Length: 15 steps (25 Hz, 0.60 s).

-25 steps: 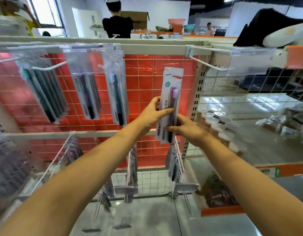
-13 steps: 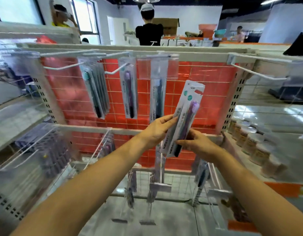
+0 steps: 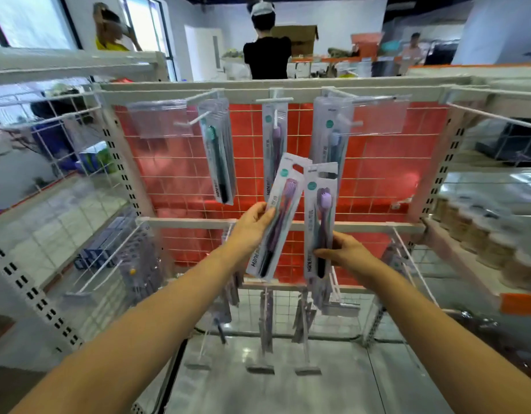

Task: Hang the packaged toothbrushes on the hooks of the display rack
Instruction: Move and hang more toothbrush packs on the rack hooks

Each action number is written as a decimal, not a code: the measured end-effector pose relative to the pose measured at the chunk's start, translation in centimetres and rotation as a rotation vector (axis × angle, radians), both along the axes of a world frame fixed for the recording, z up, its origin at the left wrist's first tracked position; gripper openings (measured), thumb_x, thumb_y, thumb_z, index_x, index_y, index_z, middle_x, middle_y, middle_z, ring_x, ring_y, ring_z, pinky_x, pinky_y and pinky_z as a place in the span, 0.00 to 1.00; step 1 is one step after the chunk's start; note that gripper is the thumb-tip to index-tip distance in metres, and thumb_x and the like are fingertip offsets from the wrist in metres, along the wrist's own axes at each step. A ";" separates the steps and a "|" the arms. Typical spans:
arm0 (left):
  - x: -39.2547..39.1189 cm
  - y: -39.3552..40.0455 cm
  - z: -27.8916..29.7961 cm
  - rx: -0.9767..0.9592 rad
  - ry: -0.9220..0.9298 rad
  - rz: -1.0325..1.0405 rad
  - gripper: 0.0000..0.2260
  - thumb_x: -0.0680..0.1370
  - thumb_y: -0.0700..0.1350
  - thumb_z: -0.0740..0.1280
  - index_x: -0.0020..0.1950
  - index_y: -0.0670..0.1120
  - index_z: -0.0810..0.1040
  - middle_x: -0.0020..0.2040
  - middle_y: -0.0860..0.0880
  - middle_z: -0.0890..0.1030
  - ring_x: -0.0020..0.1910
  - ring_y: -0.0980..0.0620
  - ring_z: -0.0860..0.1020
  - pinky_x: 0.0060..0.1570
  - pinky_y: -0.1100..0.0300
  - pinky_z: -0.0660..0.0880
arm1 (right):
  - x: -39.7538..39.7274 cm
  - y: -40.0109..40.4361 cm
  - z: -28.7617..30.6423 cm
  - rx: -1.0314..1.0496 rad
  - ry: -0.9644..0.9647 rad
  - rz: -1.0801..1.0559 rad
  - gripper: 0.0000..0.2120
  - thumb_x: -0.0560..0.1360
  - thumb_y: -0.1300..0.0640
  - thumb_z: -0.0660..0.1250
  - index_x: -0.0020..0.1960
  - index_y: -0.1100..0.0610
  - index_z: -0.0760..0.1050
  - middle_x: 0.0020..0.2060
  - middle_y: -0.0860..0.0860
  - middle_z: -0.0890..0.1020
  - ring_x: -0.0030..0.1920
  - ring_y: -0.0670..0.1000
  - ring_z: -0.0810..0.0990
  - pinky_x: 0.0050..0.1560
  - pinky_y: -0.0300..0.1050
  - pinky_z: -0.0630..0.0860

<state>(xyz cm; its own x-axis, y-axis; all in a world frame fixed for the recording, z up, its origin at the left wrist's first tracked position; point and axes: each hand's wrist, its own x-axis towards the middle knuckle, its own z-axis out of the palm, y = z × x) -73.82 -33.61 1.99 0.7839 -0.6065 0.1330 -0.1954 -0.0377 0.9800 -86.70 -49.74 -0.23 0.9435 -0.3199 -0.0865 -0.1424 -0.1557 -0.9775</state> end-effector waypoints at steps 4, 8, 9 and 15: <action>2.5 1.2 1.0 -0.008 -0.034 0.108 0.07 0.81 0.48 0.59 0.50 0.47 0.73 0.49 0.48 0.79 0.52 0.47 0.77 0.56 0.51 0.75 | 1.2 2.6 -0.2 0.048 -0.018 -0.024 0.10 0.74 0.62 0.68 0.53 0.53 0.76 0.53 0.55 0.82 0.55 0.55 0.80 0.60 0.56 0.75; 4.1 0.3 2.9 -0.078 -0.068 0.195 0.06 0.81 0.47 0.58 0.48 0.47 0.71 0.41 0.54 0.76 0.42 0.55 0.74 0.40 0.66 0.72 | 2.7 3.6 -0.2 0.029 -0.014 -0.048 0.09 0.73 0.61 0.69 0.53 0.54 0.76 0.53 0.56 0.82 0.55 0.56 0.80 0.59 0.56 0.76; 4.4 -0.1 3.3 -0.111 -0.056 0.193 0.06 0.81 0.47 0.58 0.47 0.47 0.70 0.42 0.54 0.76 0.42 0.57 0.74 0.41 0.67 0.72 | 3.0 3.5 -0.1 0.020 -0.008 -0.039 0.10 0.73 0.61 0.69 0.53 0.55 0.76 0.52 0.55 0.82 0.54 0.56 0.80 0.58 0.55 0.77; 6.1 -3.6 4.4 -0.237 0.020 0.161 0.04 0.81 0.47 0.60 0.54 0.49 0.71 0.54 0.47 0.79 0.53 0.51 0.78 0.53 0.56 0.76 | 4.3 0.8 0.7 -0.157 -0.008 0.096 0.09 0.73 0.63 0.69 0.51 0.55 0.73 0.44 0.46 0.80 0.46 0.47 0.79 0.45 0.36 0.77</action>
<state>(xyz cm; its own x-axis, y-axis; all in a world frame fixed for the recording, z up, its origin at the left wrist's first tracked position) -67.74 -37.25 6.44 0.8714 -0.4279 0.2397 -0.1862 0.1636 0.9688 -82.36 -48.93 0.52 0.9708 -0.2371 -0.0353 -0.1122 -0.3190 -0.9411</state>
